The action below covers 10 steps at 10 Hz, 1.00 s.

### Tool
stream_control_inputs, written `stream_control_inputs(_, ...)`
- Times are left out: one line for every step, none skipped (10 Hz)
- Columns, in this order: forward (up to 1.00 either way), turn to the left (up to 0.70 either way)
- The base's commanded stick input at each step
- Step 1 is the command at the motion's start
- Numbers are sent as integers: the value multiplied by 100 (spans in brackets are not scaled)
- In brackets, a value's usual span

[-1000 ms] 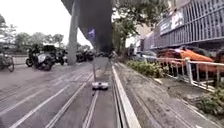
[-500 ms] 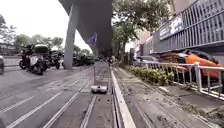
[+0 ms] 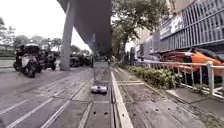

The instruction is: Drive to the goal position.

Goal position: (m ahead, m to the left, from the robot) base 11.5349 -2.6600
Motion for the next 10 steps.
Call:
stream_control_inputs(69,1)
stream_control_inputs(69,1)
stream_control_inputs(69,1)
stream_control_inputs(69,1)
stream_control_inputs(69,1)
stream_control_inputs(69,1)
stream_control_inputs(69,1)
stream_control_inputs(69,1)
stream_control_inputs(69,1)
stream_control_inputs(69,1)
